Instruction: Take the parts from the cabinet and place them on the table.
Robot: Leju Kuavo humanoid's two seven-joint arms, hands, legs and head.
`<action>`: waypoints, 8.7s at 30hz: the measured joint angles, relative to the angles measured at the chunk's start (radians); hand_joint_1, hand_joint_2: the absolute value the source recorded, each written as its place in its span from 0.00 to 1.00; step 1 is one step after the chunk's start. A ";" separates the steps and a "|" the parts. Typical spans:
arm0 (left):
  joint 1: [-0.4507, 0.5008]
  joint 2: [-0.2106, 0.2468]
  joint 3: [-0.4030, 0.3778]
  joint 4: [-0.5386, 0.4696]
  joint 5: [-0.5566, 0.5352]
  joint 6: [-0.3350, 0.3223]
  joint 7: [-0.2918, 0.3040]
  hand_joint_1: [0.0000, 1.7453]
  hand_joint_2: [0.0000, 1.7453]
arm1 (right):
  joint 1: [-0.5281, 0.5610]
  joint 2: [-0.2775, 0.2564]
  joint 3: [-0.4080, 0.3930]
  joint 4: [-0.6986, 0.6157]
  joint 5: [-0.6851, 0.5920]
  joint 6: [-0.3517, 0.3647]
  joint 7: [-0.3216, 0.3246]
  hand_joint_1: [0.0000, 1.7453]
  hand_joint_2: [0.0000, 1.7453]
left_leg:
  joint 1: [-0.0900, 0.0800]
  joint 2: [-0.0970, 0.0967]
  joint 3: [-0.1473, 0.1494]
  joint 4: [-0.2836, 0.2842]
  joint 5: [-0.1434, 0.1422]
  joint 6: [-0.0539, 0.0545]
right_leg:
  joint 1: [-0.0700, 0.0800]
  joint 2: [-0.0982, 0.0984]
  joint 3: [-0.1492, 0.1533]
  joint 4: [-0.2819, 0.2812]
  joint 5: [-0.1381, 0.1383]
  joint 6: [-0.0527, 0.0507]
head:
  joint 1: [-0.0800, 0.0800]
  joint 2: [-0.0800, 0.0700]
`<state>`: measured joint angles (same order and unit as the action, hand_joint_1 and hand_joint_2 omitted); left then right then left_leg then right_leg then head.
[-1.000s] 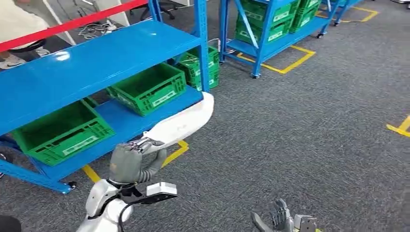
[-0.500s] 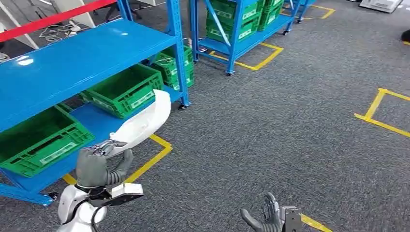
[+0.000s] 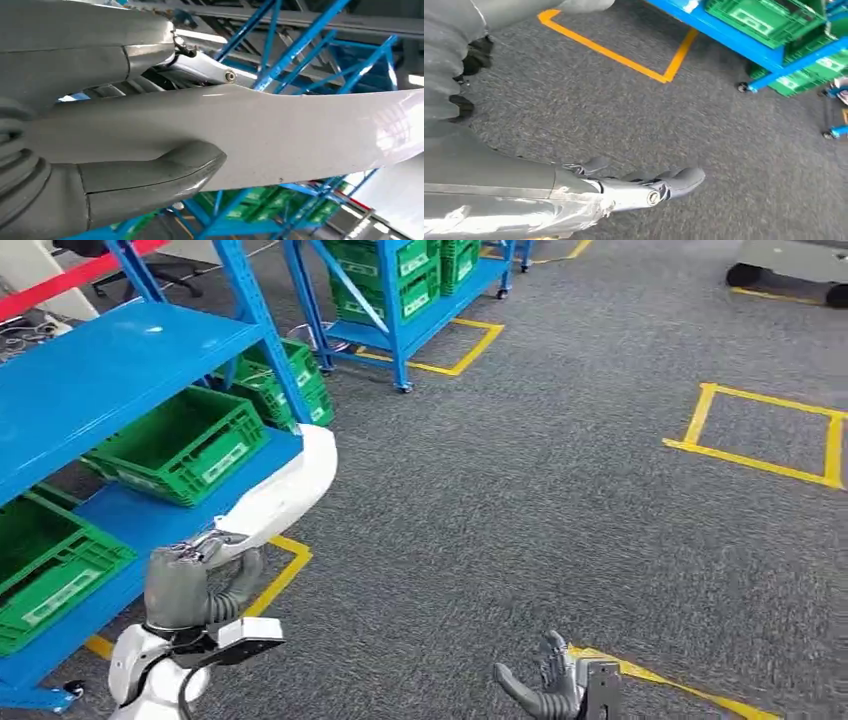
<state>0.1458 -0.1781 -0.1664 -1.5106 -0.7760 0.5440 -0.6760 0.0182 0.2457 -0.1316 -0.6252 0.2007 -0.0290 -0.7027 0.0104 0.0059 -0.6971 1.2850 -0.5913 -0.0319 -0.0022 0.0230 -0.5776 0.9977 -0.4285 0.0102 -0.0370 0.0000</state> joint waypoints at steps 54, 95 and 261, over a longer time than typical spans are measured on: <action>-0.011 -0.089 -0.125 0.058 -0.078 -0.021 0.101 1.00 1.00 | 0.119 -0.024 -0.085 -0.209 -0.006 0.152 0.001 0.00 1.00 | -0.006 0.089 0.141 -0.271 0.118 0.023 | 0.023 -0.060 -0.040 0.035 -0.001 0.018 | 0.017 0.000; 0.011 -0.069 -0.090 0.032 -0.031 -0.136 0.049 1.00 1.00 | 0.045 -0.024 -0.114 -0.082 0.015 0.152 0.001 0.00 1.00 | 0.003 -0.002 -0.027 0.000 0.057 -0.009 | 0.006 0.047 0.016 0.022 -0.035 -0.007 | 0.008 0.000; -0.095 -0.109 0.161 0.088 -0.006 -0.136 0.141 1.00 1.00 | -0.021 -0.113 -0.493 0.407 0.427 -0.063 0.341 0.00 1.00 | 0.002 -0.012 0.076 -0.262 0.169 0.037 | 0.011 -0.028 -0.064 0.295 -0.282 0.034 | 0.009 0.000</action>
<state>0.0513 -0.2876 -0.0053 -1.4229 -0.7821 0.4078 -0.5352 -0.0024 0.1331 -0.6249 -0.2186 0.6275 -0.0923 -0.3617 0.0126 -0.0056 -0.6212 1.0227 -0.4222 0.0052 0.0083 -0.0048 -0.6412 1.2924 -0.7104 0.0447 -0.0278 0.0004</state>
